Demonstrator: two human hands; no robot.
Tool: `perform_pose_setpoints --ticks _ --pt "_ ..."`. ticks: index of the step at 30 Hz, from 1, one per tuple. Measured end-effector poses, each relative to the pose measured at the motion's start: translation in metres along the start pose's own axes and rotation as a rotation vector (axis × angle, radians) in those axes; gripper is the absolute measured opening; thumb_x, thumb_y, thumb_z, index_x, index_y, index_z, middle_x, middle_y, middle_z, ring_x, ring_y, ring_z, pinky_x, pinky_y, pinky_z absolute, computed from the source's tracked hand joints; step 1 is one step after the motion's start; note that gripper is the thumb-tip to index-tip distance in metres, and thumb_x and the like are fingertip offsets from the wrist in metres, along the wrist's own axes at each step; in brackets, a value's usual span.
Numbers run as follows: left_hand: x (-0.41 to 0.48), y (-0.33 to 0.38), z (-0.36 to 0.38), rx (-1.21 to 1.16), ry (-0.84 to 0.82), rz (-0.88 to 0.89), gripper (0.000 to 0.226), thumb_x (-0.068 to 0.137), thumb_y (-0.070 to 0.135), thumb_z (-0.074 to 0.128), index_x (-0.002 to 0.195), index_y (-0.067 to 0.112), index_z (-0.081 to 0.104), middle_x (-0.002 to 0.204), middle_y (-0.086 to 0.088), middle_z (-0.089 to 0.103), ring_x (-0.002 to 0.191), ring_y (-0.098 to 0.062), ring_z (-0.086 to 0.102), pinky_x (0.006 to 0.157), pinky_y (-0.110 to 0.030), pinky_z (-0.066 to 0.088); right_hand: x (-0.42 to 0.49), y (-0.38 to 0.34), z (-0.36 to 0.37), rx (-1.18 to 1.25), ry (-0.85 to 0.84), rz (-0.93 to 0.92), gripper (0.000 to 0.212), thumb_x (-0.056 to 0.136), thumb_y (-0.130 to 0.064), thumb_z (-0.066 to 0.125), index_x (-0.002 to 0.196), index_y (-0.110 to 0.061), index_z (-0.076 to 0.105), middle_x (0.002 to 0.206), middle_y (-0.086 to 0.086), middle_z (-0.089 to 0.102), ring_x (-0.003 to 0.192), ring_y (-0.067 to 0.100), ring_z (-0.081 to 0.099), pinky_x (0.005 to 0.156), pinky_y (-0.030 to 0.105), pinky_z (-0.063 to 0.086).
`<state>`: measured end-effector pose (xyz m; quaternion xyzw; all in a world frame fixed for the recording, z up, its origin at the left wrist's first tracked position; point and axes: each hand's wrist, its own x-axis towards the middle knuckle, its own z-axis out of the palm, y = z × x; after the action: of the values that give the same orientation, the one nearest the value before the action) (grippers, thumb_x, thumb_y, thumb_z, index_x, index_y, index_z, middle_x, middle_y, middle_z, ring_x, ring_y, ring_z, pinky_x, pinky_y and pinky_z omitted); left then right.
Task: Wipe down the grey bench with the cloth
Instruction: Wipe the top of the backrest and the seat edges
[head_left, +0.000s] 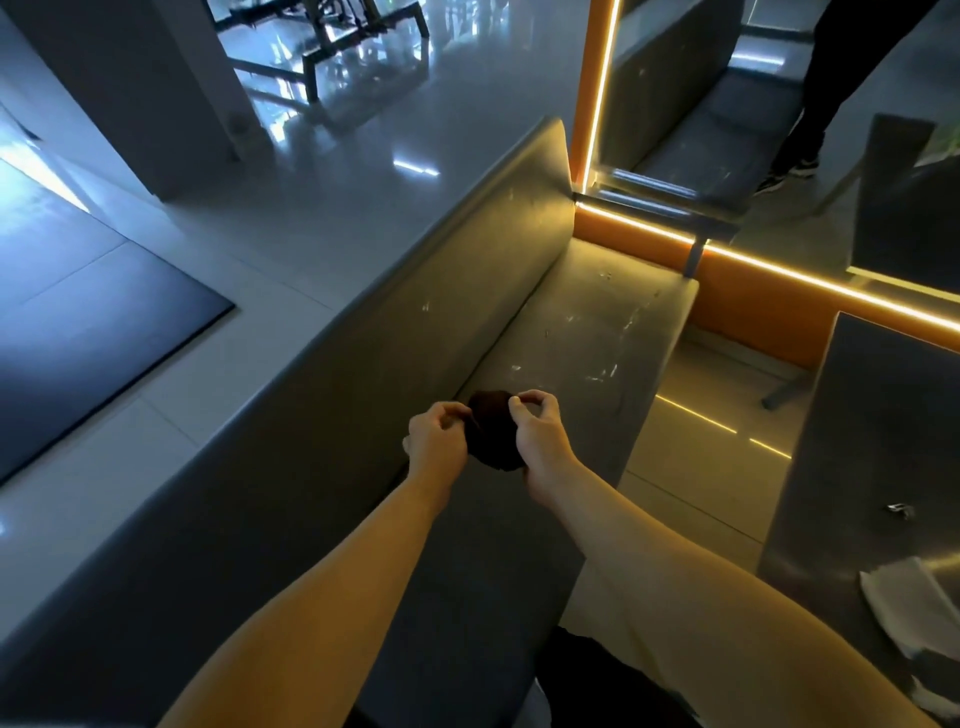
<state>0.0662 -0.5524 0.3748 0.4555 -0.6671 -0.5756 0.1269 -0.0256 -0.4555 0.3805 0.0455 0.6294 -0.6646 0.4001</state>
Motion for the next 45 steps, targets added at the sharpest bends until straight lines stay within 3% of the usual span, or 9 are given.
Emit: perform_pose_setpoints --ticks 4,9,18,21,26,31,35,39,45 --pt "0.012 0.009 0.017 -0.141 -0.14 -0.09 0.028 0.107 0.029 0.04 0.127 0.027 0.06 0.118 -0.001 0.065 0.11 -0.017 0.063 0.095 -0.035 0.054 0.027 -0.005 -0.002 -0.065 -0.007 0.0 0.013 0.106 -0.029 0.051 0.118 -0.028 0.052 0.121 0.011 0.058 0.107 0.033 0.063 0.079 0.048 0.062" --pt "0.069 0.006 0.058 -0.117 -0.226 -0.154 0.047 0.106 0.033 0.049 0.15 0.03 0.035 0.135 0.0 0.05 0.123 -0.021 0.054 0.097 -0.035 0.051 0.087 -0.013 -0.01 -0.155 -0.071 0.078 0.016 0.105 -0.023 0.049 0.117 -0.028 0.059 0.123 0.007 0.059 0.11 0.028 0.061 0.091 0.048 0.059" --pt "0.217 -0.018 0.139 0.08 -0.24 -0.249 0.039 0.102 0.022 0.057 0.138 0.029 0.045 0.126 -0.001 0.057 0.109 -0.017 0.06 0.083 -0.032 0.058 0.255 -0.021 -0.049 -0.391 -0.097 0.143 0.032 0.099 -0.007 0.046 0.115 -0.031 0.06 0.115 0.004 0.062 0.105 0.025 0.064 0.089 0.048 0.06" --pt "0.265 -0.042 0.156 0.196 -0.197 -0.241 0.028 0.102 0.024 0.053 0.129 0.031 0.048 0.118 0.0 0.061 0.097 -0.011 0.061 0.073 -0.027 0.054 0.312 -0.009 -0.051 -0.515 -0.082 0.14 0.033 0.097 -0.009 0.049 0.111 -0.034 0.064 0.122 0.008 0.058 0.104 0.026 0.063 0.073 0.035 0.061" --pt "0.336 -0.094 0.177 0.259 -0.067 -0.248 0.025 0.103 0.016 0.05 0.125 0.027 0.05 0.11 -0.003 0.063 0.081 -0.011 0.063 0.056 -0.023 0.049 0.407 0.026 -0.045 -0.595 -0.091 0.196 0.034 0.098 -0.009 0.05 0.127 -0.022 0.066 0.123 0.005 0.062 0.103 0.019 0.061 0.067 0.021 0.048" --pt "0.406 -0.148 0.19 0.387 -0.03 -0.142 0.049 0.098 0.002 0.048 0.141 0.024 0.055 0.143 -0.012 0.05 0.122 -0.029 0.056 0.089 -0.022 0.042 0.485 0.07 -0.032 -0.689 -0.138 0.206 0.035 0.093 -0.006 0.049 0.119 -0.016 0.07 0.109 0.011 0.071 0.091 0.025 0.069 0.059 0.026 0.054" --pt "0.455 -0.188 0.197 0.462 0.017 -0.105 0.047 0.099 0.003 0.045 0.141 0.02 0.058 0.149 -0.009 0.048 0.131 -0.026 0.05 0.1 -0.021 0.033 0.528 0.105 -0.026 -0.725 -0.149 0.209 0.038 0.094 -0.006 0.05 0.127 -0.016 0.068 0.107 0.01 0.072 0.083 0.022 0.067 0.058 0.027 0.052" --pt "0.495 -0.225 0.207 0.573 0.07 -0.068 0.051 0.1 0.003 0.039 0.146 0.023 0.052 0.16 -0.002 0.032 0.141 -0.026 0.038 0.114 -0.034 0.031 0.571 0.132 -0.035 -0.854 -0.174 0.205 0.05 0.097 -0.009 0.049 0.146 -0.017 0.053 0.139 0.009 0.061 0.12 0.027 0.062 0.096 0.037 0.055" --pt "0.538 -0.276 0.229 0.836 -0.139 -0.025 0.069 0.101 0.022 0.055 0.16 0.029 0.021 0.168 -0.002 0.011 0.147 -0.036 0.017 0.118 -0.046 0.025 0.61 0.165 -0.053 -0.891 -0.205 0.197 0.063 0.091 -0.004 0.053 0.151 -0.022 0.048 0.147 0.008 0.052 0.131 0.028 0.055 0.097 0.031 0.051"
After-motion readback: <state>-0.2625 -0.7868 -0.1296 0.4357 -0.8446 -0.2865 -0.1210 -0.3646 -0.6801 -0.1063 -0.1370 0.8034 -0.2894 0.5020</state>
